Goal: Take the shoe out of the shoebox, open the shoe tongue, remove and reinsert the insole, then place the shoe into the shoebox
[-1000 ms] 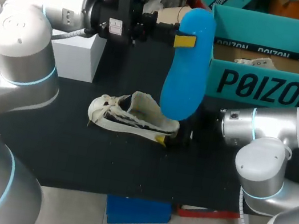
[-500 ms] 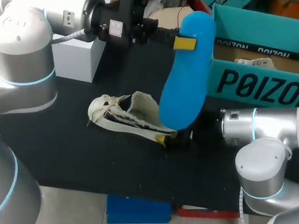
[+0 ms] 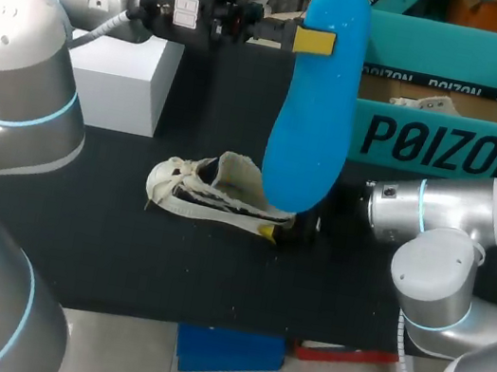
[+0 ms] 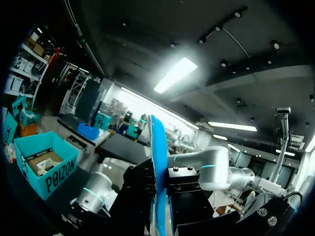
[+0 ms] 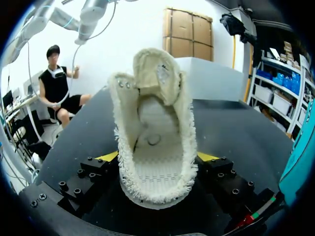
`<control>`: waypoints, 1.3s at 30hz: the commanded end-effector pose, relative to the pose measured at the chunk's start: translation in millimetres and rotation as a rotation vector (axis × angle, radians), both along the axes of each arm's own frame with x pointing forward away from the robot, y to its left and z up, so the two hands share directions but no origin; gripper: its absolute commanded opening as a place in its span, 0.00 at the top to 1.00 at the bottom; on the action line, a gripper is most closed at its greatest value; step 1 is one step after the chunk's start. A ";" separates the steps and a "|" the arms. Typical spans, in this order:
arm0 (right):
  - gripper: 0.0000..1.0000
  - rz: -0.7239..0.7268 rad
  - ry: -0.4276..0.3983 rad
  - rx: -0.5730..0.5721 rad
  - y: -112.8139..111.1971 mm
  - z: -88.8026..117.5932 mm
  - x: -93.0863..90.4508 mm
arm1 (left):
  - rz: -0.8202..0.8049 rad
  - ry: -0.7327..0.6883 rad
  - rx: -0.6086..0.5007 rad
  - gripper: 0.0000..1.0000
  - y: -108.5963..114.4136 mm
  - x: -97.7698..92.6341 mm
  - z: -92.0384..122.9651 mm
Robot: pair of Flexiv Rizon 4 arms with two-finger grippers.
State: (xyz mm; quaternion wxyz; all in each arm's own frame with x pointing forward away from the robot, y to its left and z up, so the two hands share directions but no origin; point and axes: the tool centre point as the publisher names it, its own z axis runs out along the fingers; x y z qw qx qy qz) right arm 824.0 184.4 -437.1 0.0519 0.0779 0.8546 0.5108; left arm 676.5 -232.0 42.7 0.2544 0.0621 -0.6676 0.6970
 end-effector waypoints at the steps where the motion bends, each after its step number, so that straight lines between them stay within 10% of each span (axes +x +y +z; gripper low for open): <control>1: 1.00 -0.001 0.001 -0.001 -0.4 -2.5 0.1 | 0.013 0.001 0.000 1.00 -0.1 -4.9 -1.1; 9: 1.00 0.006 0.004 -0.076 -6.1 0.5 -1.6 | 0.013 0.001 0.000 1.00 -0.1 -4.9 -1.1; 11: 0.45 -0.007 0.010 -0.103 -13.6 2.5 -1.7 | 0.013 0.001 0.000 1.00 -0.1 -4.9 -1.1; 12: 0.02 -0.021 0.010 -0.119 -18.2 3.4 -1.7 | 0.013 0.001 0.000 1.00 -0.1 -4.9 -1.1; 39: 0.00 0.013 0.175 -0.728 -80.4 26.4 -2.2 | 0.013 0.001 0.000 1.00 -0.1 -4.9 -1.1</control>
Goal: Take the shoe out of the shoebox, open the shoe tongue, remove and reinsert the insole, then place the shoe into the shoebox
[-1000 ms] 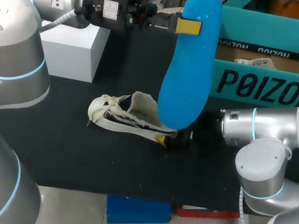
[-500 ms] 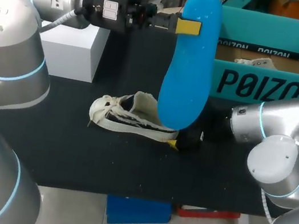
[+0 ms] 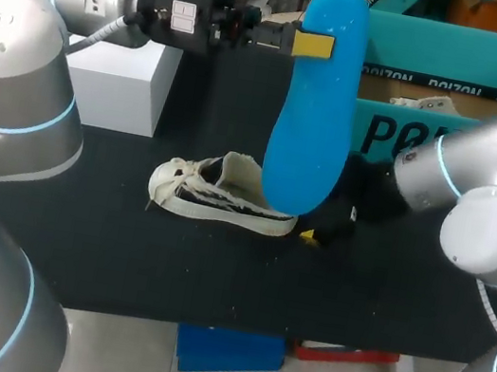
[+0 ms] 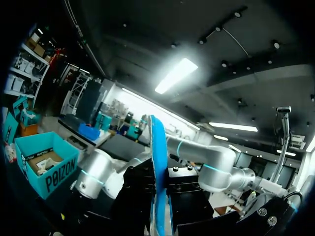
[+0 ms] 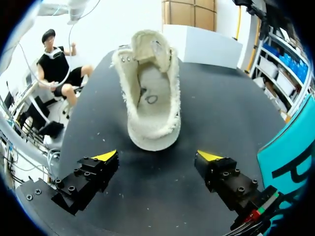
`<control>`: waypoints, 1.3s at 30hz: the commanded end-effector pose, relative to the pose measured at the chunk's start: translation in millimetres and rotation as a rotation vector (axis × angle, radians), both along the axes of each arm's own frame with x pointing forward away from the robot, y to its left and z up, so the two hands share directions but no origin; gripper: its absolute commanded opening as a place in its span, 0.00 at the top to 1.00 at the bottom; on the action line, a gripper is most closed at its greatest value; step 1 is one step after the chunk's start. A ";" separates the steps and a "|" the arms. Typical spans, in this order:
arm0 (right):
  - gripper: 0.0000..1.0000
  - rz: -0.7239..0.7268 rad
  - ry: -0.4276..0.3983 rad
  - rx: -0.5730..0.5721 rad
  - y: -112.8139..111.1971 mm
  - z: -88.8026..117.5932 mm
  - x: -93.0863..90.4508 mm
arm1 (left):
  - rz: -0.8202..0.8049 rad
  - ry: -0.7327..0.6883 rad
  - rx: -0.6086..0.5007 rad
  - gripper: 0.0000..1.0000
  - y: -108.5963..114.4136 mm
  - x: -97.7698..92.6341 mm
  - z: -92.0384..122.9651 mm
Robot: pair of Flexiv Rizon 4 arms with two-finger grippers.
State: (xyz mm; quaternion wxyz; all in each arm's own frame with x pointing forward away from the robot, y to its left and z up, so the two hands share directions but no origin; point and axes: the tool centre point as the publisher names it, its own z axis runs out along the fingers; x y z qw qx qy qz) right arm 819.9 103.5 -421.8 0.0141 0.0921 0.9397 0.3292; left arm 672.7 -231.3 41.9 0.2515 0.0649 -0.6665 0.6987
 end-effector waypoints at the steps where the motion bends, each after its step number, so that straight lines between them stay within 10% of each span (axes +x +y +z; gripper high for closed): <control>1: 0.00 0.012 0.059 -0.363 0.8 12.9 2.3 | 0.004 0.001 0.002 1.00 -0.8 -1.1 -0.3; 19: 0.00 0.069 0.014 -0.755 19.5 42.7 0.5 | 0.004 0.001 0.002 1.00 -0.8 -1.1 -0.3; 39: 0.00 0.083 0.030 -0.761 32.5 37.5 7.0 | 0.004 0.001 0.002 1.00 -0.8 -1.1 -0.3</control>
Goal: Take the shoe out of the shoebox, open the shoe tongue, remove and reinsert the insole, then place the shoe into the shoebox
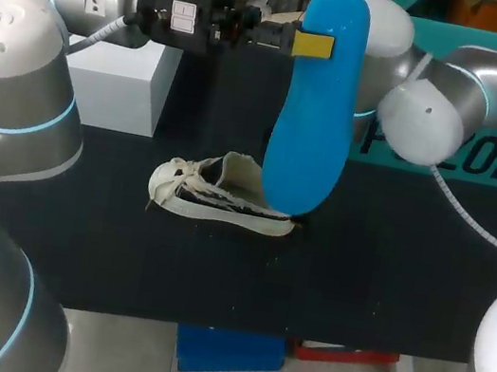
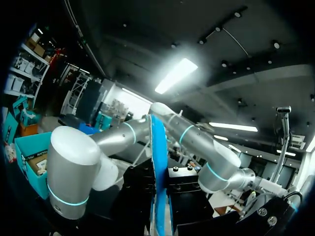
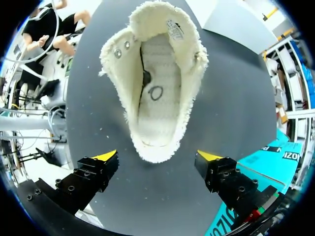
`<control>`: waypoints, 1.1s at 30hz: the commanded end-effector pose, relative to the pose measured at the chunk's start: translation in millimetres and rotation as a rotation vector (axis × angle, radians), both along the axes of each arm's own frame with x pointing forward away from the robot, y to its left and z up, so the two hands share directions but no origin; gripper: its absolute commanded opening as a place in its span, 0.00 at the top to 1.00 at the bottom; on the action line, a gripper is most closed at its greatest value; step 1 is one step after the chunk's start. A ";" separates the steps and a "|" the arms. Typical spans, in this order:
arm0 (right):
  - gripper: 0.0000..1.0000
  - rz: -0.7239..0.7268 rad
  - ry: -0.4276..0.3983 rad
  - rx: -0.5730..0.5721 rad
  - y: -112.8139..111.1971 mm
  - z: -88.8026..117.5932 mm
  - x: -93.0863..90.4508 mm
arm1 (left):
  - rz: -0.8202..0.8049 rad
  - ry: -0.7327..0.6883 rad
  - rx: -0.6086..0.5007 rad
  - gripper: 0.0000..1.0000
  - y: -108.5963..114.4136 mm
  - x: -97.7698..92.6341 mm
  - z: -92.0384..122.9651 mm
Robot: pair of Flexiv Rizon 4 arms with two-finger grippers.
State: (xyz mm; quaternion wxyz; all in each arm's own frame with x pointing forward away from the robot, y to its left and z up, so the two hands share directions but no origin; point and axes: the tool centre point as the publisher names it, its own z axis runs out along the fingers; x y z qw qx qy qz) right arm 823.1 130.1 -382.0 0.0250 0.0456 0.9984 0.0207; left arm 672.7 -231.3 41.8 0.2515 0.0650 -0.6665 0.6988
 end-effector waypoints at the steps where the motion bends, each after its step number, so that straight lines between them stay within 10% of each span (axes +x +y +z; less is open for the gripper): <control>1: 0.00 -0.005 0.016 -0.118 6.4 -2.6 4.5 | 0.004 0.001 0.002 1.00 -0.8 -1.1 -0.2; 25: 0.00 0.003 0.016 -0.042 13.9 -5.0 11.3 | 0.004 0.001 0.002 1.00 -0.8 -1.1 -0.2; 33: 0.00 0.002 0.009 0.175 -6.2 -2.8 7.0 | 0.004 0.001 0.002 1.00 -0.8 -1.1 -0.2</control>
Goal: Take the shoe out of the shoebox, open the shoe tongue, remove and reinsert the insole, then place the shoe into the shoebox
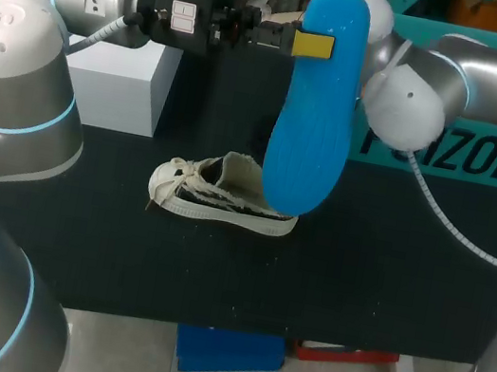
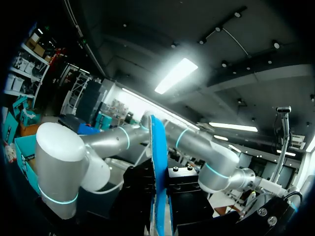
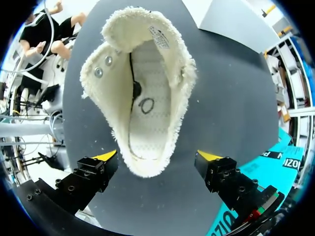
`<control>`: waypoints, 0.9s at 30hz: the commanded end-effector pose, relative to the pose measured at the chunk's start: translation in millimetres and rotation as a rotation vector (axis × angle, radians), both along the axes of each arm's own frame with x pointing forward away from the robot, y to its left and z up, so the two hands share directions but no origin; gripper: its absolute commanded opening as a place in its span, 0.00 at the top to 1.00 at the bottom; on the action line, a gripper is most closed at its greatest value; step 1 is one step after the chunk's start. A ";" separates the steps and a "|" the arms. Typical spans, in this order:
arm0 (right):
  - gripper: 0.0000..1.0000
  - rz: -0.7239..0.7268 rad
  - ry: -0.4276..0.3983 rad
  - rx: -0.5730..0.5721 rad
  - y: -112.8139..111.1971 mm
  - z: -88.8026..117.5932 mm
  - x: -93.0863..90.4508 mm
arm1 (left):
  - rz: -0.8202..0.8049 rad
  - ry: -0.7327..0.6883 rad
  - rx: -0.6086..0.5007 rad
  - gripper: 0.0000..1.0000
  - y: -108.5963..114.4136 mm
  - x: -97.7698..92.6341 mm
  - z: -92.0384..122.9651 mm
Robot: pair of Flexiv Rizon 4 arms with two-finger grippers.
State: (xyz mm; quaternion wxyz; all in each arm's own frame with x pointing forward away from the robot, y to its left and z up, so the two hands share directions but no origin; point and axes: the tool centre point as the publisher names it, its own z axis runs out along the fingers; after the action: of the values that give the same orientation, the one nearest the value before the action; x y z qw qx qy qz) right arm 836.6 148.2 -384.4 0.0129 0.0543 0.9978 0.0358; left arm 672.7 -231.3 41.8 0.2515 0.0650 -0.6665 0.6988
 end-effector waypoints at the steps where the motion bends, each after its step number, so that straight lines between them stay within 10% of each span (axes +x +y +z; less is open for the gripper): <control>1: 0.00 0.024 -0.020 0.165 -25.4 -0.7 -6.6 | 0.004 0.001 0.002 1.00 -0.8 -1.1 -0.2; 27: 0.00 0.038 -0.026 0.572 -17.4 -8.8 -10.3 | 0.004 0.001 0.002 1.00 -0.8 -1.1 -0.2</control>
State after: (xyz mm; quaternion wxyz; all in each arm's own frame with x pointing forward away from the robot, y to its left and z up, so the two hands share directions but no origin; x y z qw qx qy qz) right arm 828.9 130.5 -387.4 0.0057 0.0364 0.9606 0.2753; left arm 672.7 -231.3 41.8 0.2515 0.0650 -0.6665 0.6988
